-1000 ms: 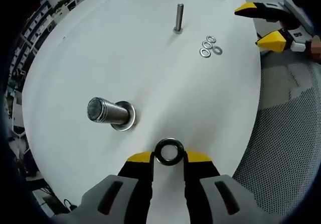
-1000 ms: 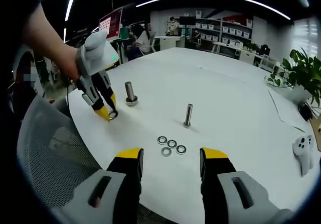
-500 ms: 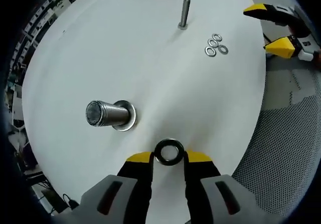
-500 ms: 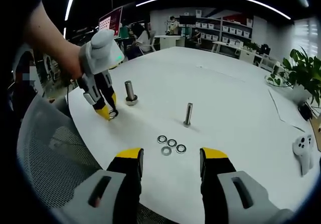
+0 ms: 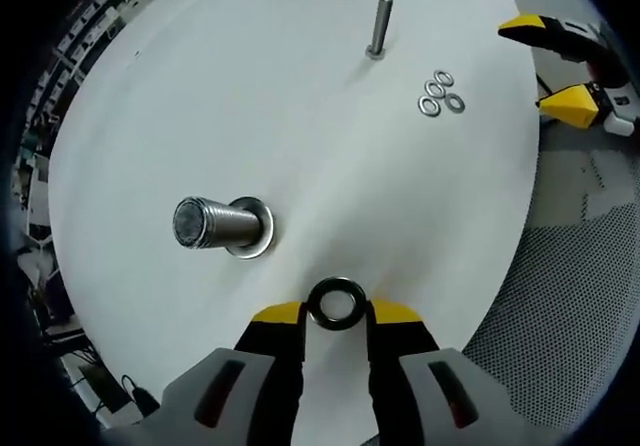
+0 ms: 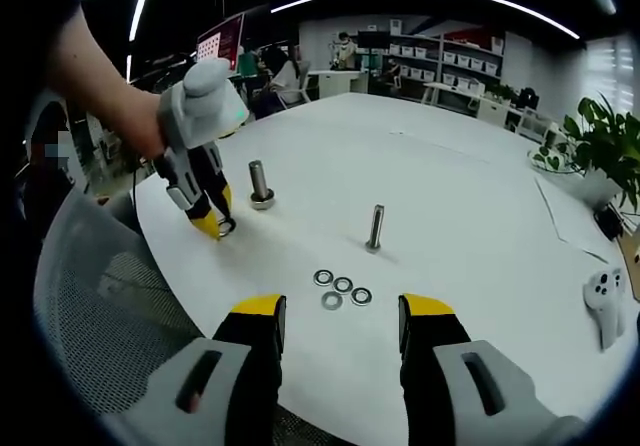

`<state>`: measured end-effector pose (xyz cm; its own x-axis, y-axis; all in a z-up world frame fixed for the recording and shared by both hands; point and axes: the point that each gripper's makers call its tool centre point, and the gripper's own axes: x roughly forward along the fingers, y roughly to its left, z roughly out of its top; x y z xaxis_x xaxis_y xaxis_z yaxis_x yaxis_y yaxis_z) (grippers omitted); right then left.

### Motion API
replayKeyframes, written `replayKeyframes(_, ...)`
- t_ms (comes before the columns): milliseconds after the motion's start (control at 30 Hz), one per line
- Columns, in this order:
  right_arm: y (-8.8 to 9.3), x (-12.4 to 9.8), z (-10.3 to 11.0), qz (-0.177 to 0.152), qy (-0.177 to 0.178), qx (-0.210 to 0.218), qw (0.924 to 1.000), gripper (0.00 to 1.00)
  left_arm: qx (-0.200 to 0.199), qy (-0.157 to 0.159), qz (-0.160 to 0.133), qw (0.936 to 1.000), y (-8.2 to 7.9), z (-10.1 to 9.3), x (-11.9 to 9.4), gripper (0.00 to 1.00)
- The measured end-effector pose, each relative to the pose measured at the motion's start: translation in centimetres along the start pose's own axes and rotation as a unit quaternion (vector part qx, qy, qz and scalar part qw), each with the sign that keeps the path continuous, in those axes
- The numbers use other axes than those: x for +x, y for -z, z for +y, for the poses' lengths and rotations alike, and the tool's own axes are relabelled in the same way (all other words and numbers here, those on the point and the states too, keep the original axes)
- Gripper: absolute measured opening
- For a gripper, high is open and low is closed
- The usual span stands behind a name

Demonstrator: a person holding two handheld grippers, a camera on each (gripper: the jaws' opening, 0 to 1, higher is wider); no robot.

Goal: Place the washer onto the threaded stud by aligning its center hole with the stud, sliding it down to the base, and recovering from edge contact or off-axis alignment until the washer reaches the visible bottom stop.

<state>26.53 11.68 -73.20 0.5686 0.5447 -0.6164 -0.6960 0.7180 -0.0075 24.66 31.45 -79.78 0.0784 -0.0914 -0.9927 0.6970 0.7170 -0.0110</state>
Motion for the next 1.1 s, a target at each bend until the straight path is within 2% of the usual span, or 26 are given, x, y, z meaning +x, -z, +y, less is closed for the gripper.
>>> replayKeyframes(333, 0.0, 0.0, 0.0, -0.001, 0.000, 0.001, 1.0000, 0.48, 0.026, 0.008, -0.005, 0.9996, 0.2, -0.2, -0.1, 0.19)
replayKeyframes(467, 0.0, 0.1, 0.0, 0.000, 0.000, 0.002, 1.0000, 0.48, 0.013, 0.014, -0.013, 0.9997, 0.1, -0.1, -0.1, 0.19)
replayKeyframes(633, 0.1, 0.0, 0.0, 0.001, -0.001, 0.001, 1.0000, 0.48, 0.020, 0.009, -0.015, 0.9997, 0.3, 0.1, -0.1, 0.19)
replayKeyframes(1100, 0.1, 0.1, 0.1, 0.001, -0.003, 0.002, 1.0000, 0.48, 0.028, 0.000, -0.045, 0.9986, -0.2, 2.0, -2.9, 0.19)
